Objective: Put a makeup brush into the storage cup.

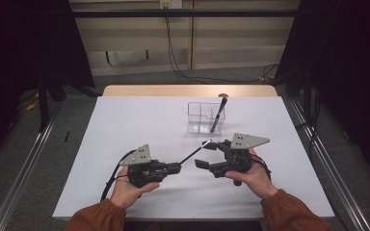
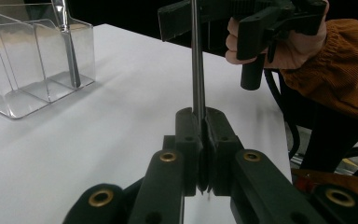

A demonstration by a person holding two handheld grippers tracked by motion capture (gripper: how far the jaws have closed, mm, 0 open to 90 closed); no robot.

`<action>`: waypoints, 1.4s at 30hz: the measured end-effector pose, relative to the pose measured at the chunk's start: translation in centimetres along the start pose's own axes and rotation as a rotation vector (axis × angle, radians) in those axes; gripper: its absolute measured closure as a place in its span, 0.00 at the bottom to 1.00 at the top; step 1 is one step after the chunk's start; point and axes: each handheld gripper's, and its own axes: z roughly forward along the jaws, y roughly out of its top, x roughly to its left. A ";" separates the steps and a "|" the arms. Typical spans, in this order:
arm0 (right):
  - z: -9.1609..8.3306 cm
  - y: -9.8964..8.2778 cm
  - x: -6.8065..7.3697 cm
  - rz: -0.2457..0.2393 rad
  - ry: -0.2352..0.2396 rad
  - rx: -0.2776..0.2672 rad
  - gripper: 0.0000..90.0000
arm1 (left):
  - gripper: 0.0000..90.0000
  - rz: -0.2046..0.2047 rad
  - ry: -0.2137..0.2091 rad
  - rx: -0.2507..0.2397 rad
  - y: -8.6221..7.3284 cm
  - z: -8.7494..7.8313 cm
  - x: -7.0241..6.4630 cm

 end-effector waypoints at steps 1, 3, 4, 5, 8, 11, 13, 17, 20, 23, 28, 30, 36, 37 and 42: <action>0.0 0.0 0.0 0.001 0.001 -0.001 0.35 | 0.95 0.004 -0.001 0.005 0.0 0.0 0.0; 0.0 0.0 0.0 -0.001 0.005 -0.005 0.38 | 0.95 0.002 -0.006 0.005 -0.1 0.1 0.0; 0.0 0.0 0.0 -0.001 0.007 -0.009 0.39 | 0.95 0.002 -0.008 0.007 -0.1 0.2 -0.1; 0.0 0.0 0.0 -0.002 0.011 -0.011 0.42 | 0.95 0.006 -0.007 0.011 -0.1 0.2 -0.1; 0.1 -0.1 0.1 0.004 0.026 -0.009 0.48 | 0.95 0.009 -0.011 0.001 -0.1 0.0 -0.2; 0.3 -0.2 0.3 -0.002 0.035 0.005 0.51 | 0.95 0.018 -0.009 0.011 -0.2 -0.1 -0.3; 0.3 -0.2 0.3 0.002 0.048 0.000 0.56 | 0.95 0.014 -0.014 0.012 -0.3 0.0 -0.4; 0.2 -0.1 0.1 0.017 0.059 -0.021 0.65 | 0.95 0.009 -0.021 0.017 -0.4 0.2 -0.4; 0.2 -0.2 0.0 0.028 0.067 -0.028 0.69 | 0.95 0.011 -0.025 0.025 -0.5 0.3 -0.4; 0.2 -0.2 0.0 0.030 0.082 -0.023 0.72 | 0.95 0.011 -0.023 0.029 -0.6 0.3 -0.4; 0.2 -0.3 -0.2 0.056 0.104 -0.040 0.78 | 0.95 0.020 -0.030 0.033 -0.7 0.4 -0.5; 0.3 -0.2 -0.2 0.073 0.115 -0.050 0.81 | 0.95 0.028 -0.030 0.038 -0.8 0.5 -0.5; 0.3 -0.2 -0.4 0.109 0.147 -0.066 0.86 | 0.94 0.035 -0.026 0.044 -0.9 0.7 -0.5; 0.3 -0.2 -0.4 0.119 0.152 -0.072 0.87 | 0.94 0.041 -0.020 0.044 -0.8 0.8 -0.5; 0.6 0.0 -0.6 0.144 0.169 -0.086 0.91 | 0.93 0.038 -0.008 0.044 -0.9 0.9 -0.4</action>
